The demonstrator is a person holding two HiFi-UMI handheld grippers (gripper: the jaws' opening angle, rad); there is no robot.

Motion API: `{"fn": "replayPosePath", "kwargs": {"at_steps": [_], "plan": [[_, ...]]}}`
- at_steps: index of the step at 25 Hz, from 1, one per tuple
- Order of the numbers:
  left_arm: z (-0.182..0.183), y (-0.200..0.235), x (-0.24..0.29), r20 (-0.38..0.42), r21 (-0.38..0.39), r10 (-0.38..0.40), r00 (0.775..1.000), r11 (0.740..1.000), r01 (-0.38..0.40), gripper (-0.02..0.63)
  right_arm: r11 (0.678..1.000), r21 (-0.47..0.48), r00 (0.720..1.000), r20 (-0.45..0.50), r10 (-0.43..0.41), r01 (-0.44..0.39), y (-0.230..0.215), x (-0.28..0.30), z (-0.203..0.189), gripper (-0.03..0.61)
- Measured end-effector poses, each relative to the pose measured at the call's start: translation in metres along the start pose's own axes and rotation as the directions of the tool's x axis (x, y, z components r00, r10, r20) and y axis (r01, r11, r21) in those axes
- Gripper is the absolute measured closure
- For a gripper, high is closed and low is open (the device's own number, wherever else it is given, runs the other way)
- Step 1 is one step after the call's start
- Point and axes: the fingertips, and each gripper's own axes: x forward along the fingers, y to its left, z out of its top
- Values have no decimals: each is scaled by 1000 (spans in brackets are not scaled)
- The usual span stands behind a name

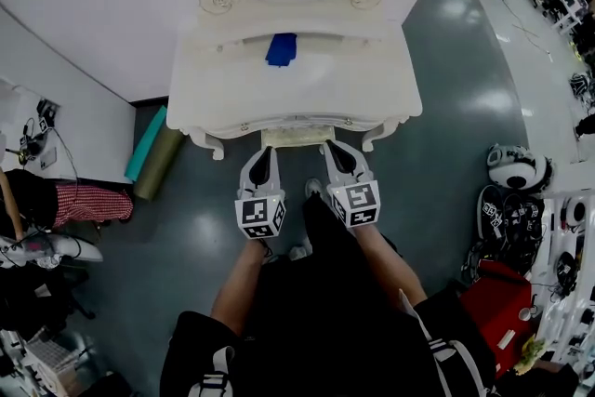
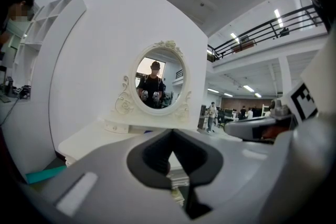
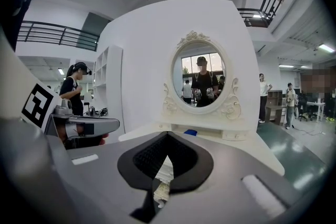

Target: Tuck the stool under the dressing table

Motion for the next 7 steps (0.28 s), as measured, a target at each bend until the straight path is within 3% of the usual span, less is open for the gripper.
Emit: {"fn": "replayPosePath", "kwargs": {"at_steps": [7], "plan": [[-2, -6, 3, 0, -16, -11, 1000, 1000, 11, 606, 1000, -7, 1000, 9, 5, -5, -3, -4, -3, 581]]}}
